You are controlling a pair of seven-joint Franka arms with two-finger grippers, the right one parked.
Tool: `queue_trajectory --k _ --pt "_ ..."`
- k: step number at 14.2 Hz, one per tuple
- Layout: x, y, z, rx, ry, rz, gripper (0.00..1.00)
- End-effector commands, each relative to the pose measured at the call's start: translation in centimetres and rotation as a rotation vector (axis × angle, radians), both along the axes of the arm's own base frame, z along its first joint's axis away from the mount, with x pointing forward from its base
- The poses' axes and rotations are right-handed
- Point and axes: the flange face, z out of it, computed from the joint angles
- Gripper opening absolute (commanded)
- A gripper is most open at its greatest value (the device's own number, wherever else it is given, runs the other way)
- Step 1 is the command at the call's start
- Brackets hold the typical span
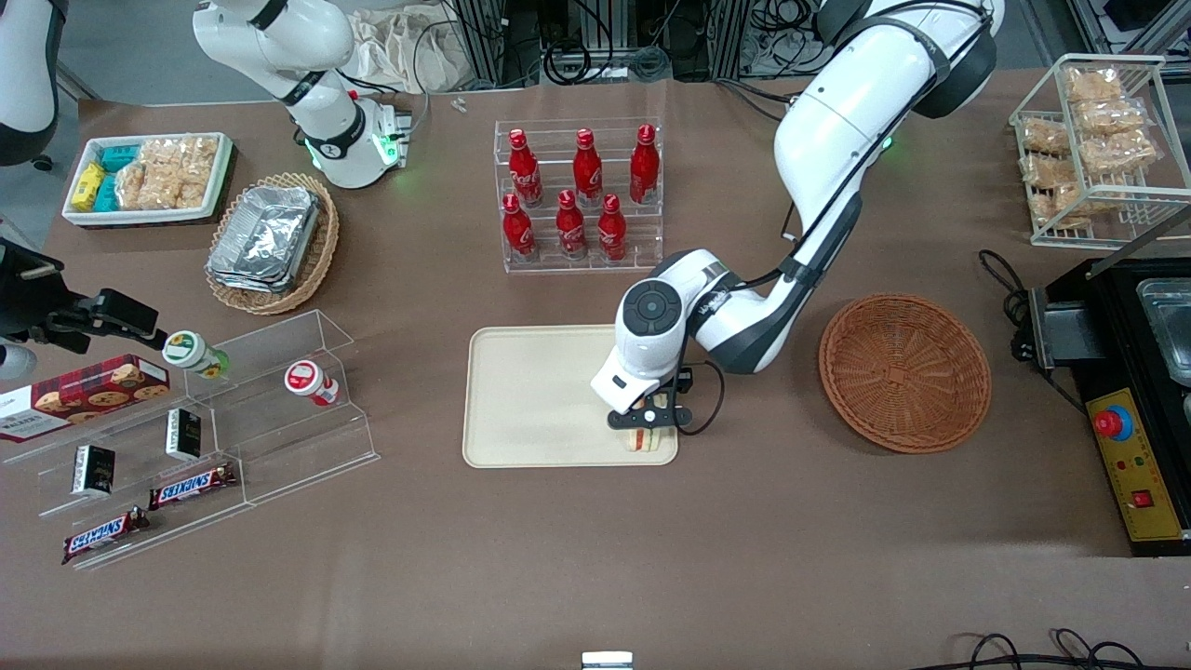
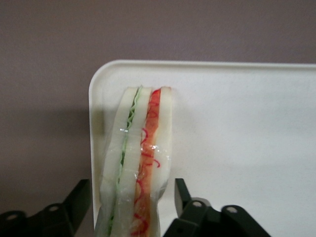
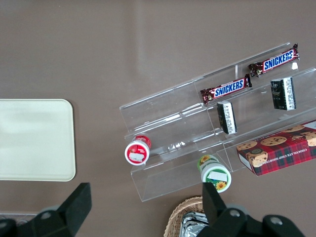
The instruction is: Place sandwich from basket to tray
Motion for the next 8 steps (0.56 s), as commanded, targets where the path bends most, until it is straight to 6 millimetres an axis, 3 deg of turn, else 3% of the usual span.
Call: queue_trajectory --k 1,3,6,8 --pt "0.9 0.5 5.9 -0.006 -0.077 0.053 1.0" --pt "2.9 4.2 10.3 0.004 -0.094 0.142 1.0" --pt "3.8 9.2 17.0 0.039 -0.087 0.221 1.0" --pt "4.7 13.8 20.6 0.045 -0.073 0.259 1.0"
